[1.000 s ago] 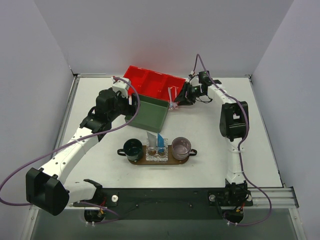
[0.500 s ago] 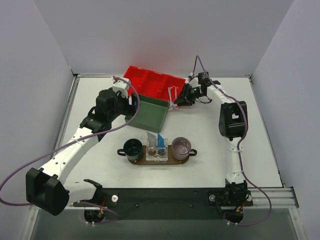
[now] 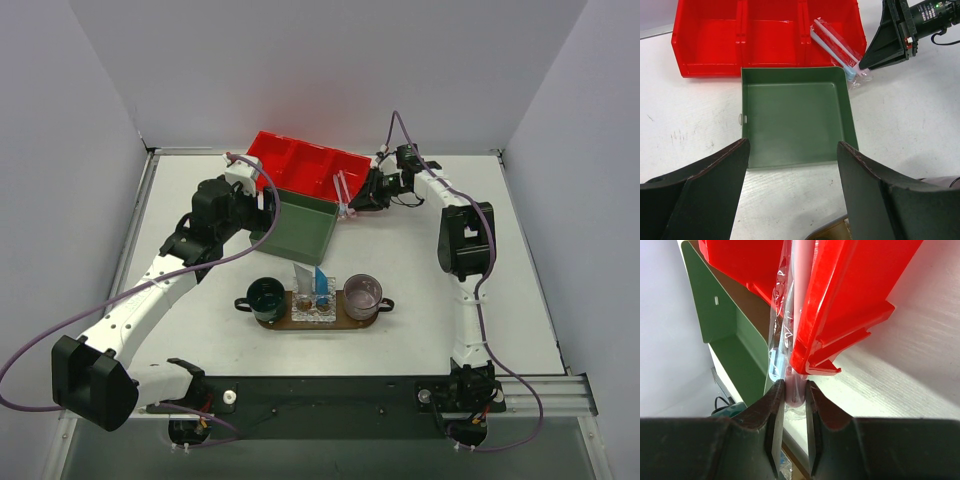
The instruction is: Prepare toiletry sets of a toothbrush and toothpaste on the tray
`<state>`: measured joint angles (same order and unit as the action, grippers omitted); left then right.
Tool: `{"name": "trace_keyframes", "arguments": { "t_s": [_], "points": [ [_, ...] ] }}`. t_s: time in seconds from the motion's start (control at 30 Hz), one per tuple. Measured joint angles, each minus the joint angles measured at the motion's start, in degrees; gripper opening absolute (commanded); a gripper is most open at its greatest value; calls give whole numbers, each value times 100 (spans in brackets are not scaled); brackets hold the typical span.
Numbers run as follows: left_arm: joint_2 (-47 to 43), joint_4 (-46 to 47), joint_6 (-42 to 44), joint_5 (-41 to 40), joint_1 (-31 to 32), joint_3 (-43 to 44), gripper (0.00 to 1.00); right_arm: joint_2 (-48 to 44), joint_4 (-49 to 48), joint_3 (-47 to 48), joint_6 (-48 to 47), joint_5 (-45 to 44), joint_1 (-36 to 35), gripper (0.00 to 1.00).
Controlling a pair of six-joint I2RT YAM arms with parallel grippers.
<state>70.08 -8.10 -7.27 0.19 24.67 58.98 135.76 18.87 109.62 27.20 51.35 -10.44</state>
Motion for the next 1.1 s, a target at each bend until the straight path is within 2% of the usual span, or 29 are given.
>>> {"name": "trace_keyframes", "arguments": {
  "t_s": [0.37, 0.57, 0.87, 1.1],
  "points": [
    [-2, 0, 9, -17, 0, 0, 80, -48, 0, -55, 4, -17, 55, 0],
    [-72, 2, 39, -22, 0, -2, 81, -361, 2, -227, 7, -66, 142, 0],
    [-232, 11, 107, -17, 50, -2, 81, -1314, 0, -750, 4, -85, 151, 0],
    [-431, 109, 380, 490, 411, -15, 81, -2540, 205, -1593, -35, -125, 66, 0]
  ]
}}
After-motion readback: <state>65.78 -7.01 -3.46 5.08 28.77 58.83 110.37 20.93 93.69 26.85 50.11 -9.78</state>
